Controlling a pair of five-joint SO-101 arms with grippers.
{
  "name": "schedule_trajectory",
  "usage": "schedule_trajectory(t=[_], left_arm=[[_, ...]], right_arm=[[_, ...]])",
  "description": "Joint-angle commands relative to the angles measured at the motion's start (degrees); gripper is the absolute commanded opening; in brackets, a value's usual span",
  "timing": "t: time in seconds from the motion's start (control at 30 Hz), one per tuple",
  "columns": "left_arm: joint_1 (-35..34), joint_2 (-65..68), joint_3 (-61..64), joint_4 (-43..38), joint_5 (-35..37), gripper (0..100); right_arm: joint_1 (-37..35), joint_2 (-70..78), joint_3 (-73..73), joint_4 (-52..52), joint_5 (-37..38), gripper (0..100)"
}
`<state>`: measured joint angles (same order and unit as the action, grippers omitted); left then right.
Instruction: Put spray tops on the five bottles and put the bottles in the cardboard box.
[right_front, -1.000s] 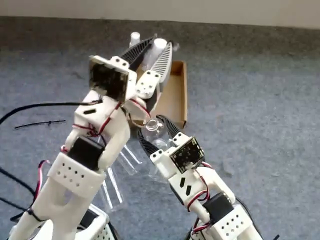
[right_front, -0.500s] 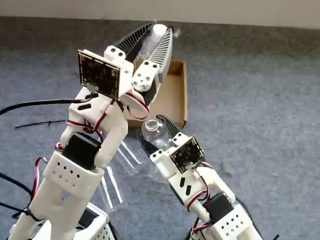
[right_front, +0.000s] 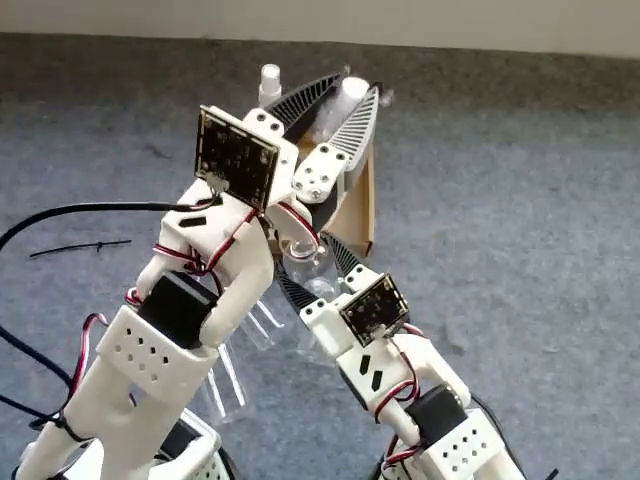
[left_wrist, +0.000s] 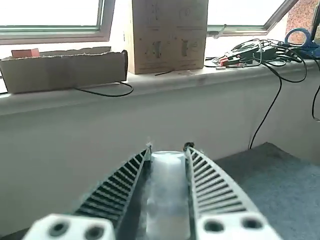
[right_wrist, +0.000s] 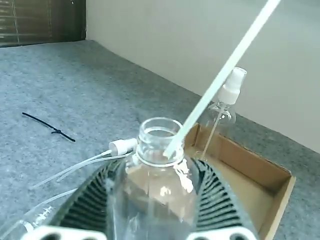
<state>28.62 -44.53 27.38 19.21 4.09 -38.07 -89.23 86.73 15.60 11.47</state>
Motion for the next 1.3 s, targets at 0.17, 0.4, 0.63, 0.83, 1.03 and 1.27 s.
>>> schedule_trajectory(t=[0.17,0.4,0.63,0.83,1.03,1.27], left_arm=[[0.4,-2.1,-3.2,1.1,-0.5,1],[0.8,-3.6,-3.2,1.1,-5.9,1],[0.7,-3.5,-2.8,-1.4,-5.8,1],[0.8,-3.4,-2.5,-1.4,-5.8,1],[0.9,-3.4,-0.5,-1.4,-5.8,1],[0.9,-3.4,4.3,-7.8,-5.7,1]], right_arm=[[0.0,-0.6,-0.5,0.1,-0.5,0.4],[0.0,-0.6,-0.5,0.1,-0.5,0.4],[-0.1,-0.6,-0.5,0.1,-0.5,0.4],[-0.1,-0.6,-0.5,0.1,-0.5,0.4],[-0.1,-0.6,-0.5,0.2,-0.5,0.4],[-0.1,-0.6,-0.5,0.2,-0.5,0.4]])
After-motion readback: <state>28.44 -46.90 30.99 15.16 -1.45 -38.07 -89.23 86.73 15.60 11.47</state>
